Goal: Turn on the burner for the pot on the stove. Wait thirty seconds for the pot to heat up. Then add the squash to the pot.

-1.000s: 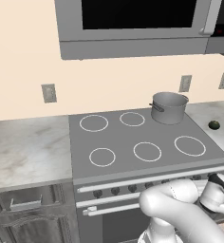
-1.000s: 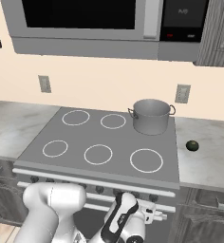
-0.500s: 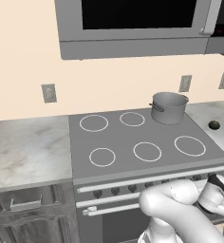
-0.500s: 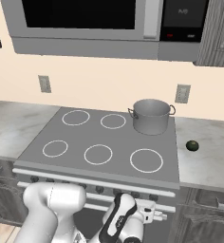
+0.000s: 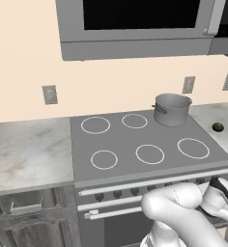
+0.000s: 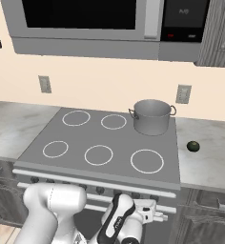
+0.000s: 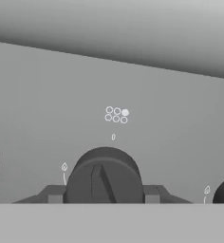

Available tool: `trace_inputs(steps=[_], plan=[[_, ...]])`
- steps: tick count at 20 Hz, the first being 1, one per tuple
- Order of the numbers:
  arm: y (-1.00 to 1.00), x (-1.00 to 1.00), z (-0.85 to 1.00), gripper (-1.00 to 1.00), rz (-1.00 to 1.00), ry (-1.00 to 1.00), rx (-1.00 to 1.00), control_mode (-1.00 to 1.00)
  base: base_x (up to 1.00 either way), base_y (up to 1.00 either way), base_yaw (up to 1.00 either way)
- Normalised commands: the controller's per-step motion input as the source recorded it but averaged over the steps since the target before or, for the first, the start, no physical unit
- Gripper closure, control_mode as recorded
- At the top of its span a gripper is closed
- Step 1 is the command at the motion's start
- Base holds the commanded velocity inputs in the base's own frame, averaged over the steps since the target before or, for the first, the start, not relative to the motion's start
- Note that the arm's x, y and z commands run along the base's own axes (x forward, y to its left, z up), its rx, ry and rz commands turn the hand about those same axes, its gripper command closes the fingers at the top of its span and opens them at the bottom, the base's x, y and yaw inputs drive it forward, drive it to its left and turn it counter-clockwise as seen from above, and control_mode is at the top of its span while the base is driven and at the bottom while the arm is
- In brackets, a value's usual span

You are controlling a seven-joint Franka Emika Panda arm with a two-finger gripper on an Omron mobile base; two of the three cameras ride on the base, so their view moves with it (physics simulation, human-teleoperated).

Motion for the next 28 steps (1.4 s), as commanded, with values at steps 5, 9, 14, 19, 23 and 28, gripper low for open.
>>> trace_inputs(steps=[5, 9, 14, 19, 23, 28], plan=[[0.0, 0.0, -0.06, 1.0, 0.0, -0.01, -0.2, -1.0, 0.0, 0.0, 0.0], [0.0, 0.0, -0.03, 1.0, 0.0, -0.03, -0.2, -1.0, 0.0, 0.0, 0.0], [0.0, 0.0, -0.05, 1.0, 0.0, -0.02, -0.19, -1.0, 0.0, 0.0, 0.0], [0.0, 0.0, -0.07, 1.0, 0.0, -0.02, -0.19, -1.0, 0.0, 0.0, 0.0], [0.0, 0.0, -0.05, 1.0, 0.0, -0.02, -0.2, -1.0, 0.0, 0.0, 0.0], [-0.02, 0.0, -0.08, 1.0, 0.0, -0.03, -0.21, -1.0, 0.0, 0.0, 0.0]])
